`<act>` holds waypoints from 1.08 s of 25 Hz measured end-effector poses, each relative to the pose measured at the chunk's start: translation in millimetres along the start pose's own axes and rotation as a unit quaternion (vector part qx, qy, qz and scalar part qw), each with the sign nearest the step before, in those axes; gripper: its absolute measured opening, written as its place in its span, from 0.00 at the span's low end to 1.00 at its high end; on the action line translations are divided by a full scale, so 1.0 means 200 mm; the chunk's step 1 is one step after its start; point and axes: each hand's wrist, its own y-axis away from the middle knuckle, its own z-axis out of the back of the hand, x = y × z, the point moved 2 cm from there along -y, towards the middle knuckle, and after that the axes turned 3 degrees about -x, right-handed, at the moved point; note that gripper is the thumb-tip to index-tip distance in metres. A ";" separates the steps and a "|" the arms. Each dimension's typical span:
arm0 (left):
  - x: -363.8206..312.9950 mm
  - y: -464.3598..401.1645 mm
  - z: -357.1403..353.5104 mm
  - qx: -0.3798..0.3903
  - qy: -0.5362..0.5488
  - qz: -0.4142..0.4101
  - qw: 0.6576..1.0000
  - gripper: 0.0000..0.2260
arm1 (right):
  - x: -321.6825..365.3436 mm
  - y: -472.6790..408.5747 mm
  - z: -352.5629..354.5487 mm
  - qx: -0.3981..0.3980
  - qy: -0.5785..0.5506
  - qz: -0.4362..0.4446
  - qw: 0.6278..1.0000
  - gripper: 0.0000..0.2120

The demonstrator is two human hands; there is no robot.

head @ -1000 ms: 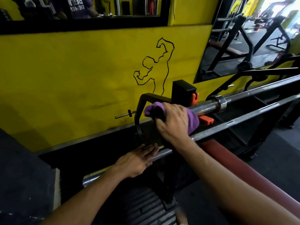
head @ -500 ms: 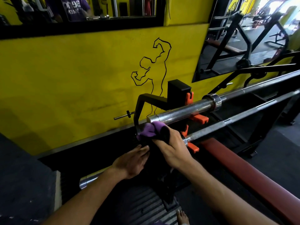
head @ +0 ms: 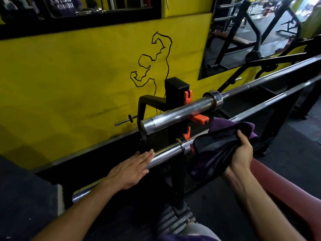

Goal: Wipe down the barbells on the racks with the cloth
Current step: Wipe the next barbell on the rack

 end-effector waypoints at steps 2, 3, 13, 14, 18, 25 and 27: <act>-0.01 0.01 0.00 0.002 -0.007 0.011 1.000 0.31 | 0.02 -0.09 -0.01 0.000 -0.029 -0.027 0.999 0.14; -0.01 0.01 0.00 -0.004 -0.016 0.014 1.000 0.30 | 0.02 -0.11 -0.04 0.008 -0.034 -0.044 0.998 0.15; -0.02 0.01 0.01 0.016 -0.014 0.045 0.999 0.30 | -0.02 -0.30 -0.27 0.141 -0.031 -0.163 0.976 0.14; -0.02 0.01 0.01 0.014 -0.012 0.047 0.999 0.30 | -0.02 -0.32 -0.27 0.144 -0.032 -0.158 0.976 0.12; -0.03 0.01 0.01 0.004 -0.009 0.051 0.999 0.29 | -0.05 -0.42 -0.30 0.148 -0.040 -0.140 0.978 0.09; -0.05 0.01 0.03 0.012 0.003 0.055 0.998 0.30 | -0.02 -0.44 -0.20 0.180 0.201 -0.036 0.962 0.05; -0.04 0.02 0.04 0.016 0.008 0.056 0.998 0.30 | -0.04 -0.47 -0.17 0.168 0.155 -0.024 0.973 0.07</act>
